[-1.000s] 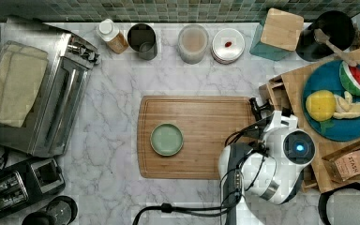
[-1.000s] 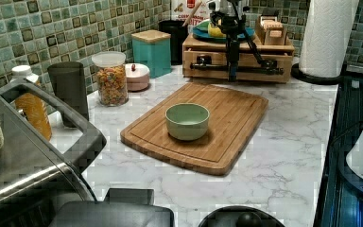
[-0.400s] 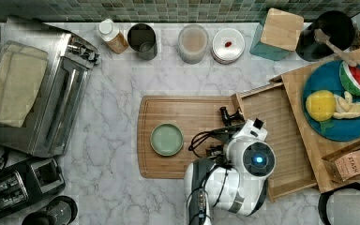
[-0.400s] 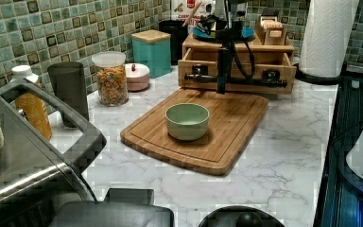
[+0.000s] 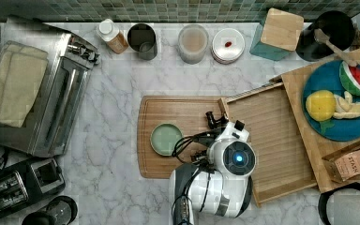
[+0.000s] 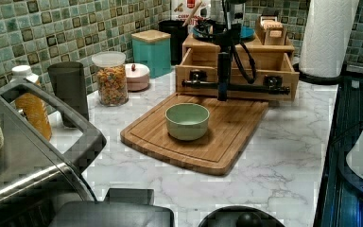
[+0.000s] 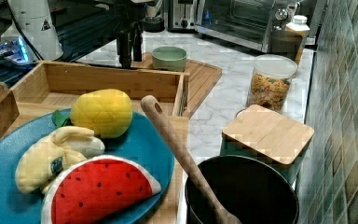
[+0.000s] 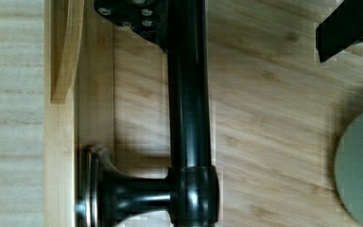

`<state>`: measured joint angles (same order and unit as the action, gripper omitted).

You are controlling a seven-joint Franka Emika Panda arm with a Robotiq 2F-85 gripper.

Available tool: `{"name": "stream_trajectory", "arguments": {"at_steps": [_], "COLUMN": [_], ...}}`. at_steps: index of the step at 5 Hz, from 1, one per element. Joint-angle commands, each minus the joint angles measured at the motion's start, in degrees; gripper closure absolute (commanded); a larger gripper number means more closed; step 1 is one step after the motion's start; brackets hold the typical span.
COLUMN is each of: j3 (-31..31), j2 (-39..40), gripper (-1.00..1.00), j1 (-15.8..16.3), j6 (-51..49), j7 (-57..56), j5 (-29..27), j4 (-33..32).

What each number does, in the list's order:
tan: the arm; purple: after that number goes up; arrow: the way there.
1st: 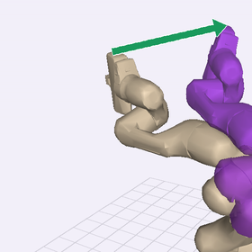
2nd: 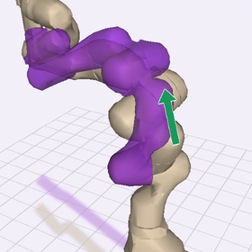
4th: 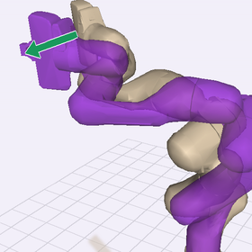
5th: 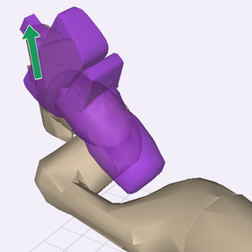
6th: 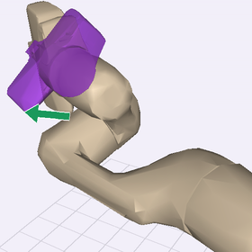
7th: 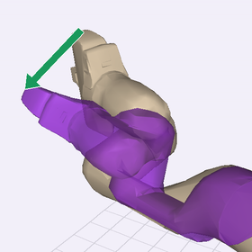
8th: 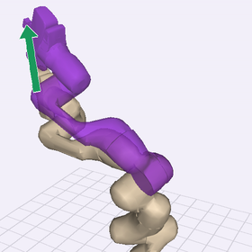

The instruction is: Open the drawer.

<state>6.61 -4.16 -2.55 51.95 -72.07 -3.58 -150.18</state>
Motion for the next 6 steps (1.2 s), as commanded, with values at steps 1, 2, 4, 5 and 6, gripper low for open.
{"name": "stream_trajectory", "arguments": {"at_steps": [1,2,4,5,6], "j3": [-5.7,-9.1,-8.9,-9.3,-9.1], "j2": [-4.9,-11.0,-11.0,-11.0,-11.0], "gripper": [-1.00,-1.00,-1.00,-1.00,-1.00], "j1": [7.7,5.9,6.0,5.6,5.9], "j6": [-10.4,1.4,1.5,1.4,1.4], "j7": [11.2,21.1,21.2,21.1,21.1], "j5": [-9.0,-2.9,-2.8,-3.0,-2.9], "j4": [5.7,-0.5,-0.5,-0.5,-0.5]}}
